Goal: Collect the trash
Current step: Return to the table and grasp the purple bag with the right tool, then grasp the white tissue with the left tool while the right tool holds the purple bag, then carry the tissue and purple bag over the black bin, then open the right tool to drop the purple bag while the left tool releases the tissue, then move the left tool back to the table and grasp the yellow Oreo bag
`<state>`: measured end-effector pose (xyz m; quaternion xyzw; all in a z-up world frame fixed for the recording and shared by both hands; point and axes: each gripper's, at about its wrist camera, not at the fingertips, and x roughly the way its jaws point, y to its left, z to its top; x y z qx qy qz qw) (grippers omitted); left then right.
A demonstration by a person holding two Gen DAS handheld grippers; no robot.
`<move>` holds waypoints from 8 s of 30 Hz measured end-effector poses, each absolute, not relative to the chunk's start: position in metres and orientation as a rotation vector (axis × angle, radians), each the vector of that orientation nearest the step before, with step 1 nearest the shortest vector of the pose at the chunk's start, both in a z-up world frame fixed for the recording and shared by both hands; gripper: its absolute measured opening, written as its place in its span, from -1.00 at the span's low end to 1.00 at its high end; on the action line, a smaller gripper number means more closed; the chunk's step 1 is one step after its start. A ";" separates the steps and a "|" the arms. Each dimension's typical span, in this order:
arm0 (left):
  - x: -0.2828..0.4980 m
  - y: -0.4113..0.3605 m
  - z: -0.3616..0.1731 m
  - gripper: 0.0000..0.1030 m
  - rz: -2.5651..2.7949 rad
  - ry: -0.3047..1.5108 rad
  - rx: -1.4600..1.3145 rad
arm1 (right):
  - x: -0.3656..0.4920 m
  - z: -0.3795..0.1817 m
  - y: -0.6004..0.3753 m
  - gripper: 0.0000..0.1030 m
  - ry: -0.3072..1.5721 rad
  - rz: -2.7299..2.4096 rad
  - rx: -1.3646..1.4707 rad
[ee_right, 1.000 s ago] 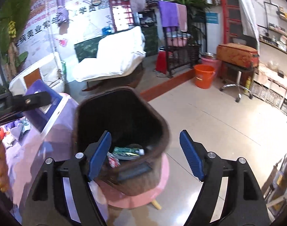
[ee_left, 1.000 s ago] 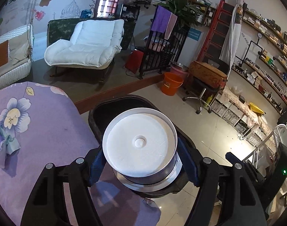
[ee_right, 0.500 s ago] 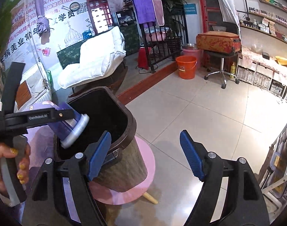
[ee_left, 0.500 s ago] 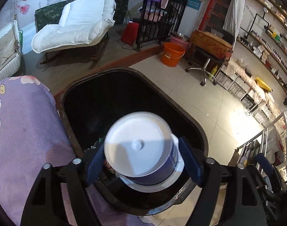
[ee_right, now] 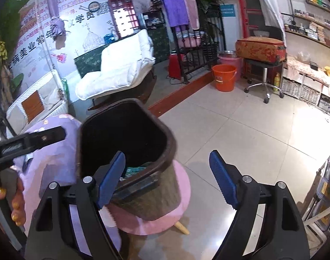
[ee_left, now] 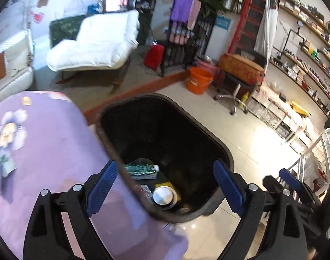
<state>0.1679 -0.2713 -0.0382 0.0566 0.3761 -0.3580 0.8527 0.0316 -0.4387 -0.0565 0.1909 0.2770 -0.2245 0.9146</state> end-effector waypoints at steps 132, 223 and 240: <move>0.126 -0.180 -0.012 -0.61 -0.642 0.689 0.019 | 0.173 -0.071 -0.394 -0.39 0.822 -0.088 0.332; 0.160 0.042 -0.029 0.71 -0.148 0.733 0.178 | 0.145 -0.022 -0.218 0.65 0.727 0.225 0.240; 0.269 0.154 -0.061 0.71 -0.145 0.927 0.475 | 0.175 -0.017 -0.131 0.65 0.793 0.391 0.104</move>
